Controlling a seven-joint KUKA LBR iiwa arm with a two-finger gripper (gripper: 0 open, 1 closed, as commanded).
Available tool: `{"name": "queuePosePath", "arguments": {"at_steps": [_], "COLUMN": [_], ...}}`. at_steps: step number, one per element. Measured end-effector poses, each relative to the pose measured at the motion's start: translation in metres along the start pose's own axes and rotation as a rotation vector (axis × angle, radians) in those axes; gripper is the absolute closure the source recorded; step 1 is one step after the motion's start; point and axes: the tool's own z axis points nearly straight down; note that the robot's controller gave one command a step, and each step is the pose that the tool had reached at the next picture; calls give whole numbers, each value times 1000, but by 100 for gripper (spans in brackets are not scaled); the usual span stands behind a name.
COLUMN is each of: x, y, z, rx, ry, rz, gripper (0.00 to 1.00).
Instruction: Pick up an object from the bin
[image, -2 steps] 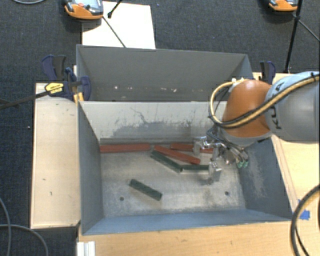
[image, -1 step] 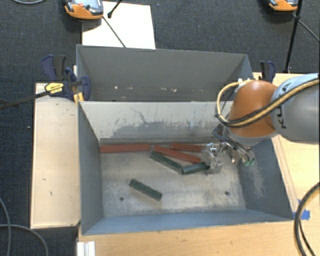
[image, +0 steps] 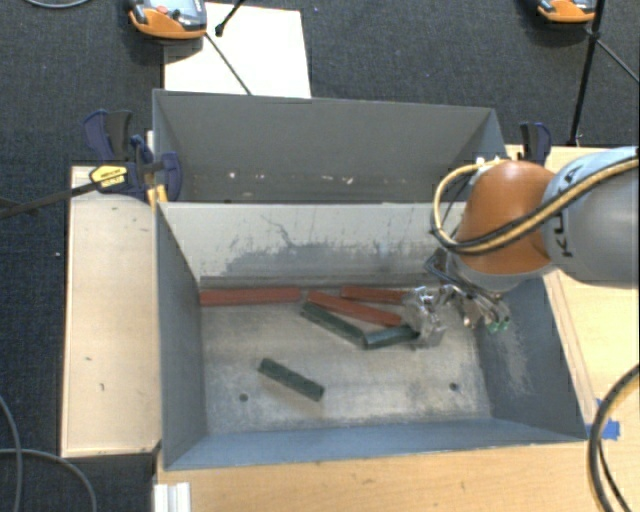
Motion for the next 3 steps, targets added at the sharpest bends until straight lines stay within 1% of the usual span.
{"name": "queuePosePath", "arguments": {"at_steps": [1,2,3], "x": [-2,-2,3], "y": [11,11,7], "z": [-129,-129,-185], "rx": [-1,-1,0], "ry": [3,3,0], "rz": [16,16,-733], "gripper": [100,100,100]}}
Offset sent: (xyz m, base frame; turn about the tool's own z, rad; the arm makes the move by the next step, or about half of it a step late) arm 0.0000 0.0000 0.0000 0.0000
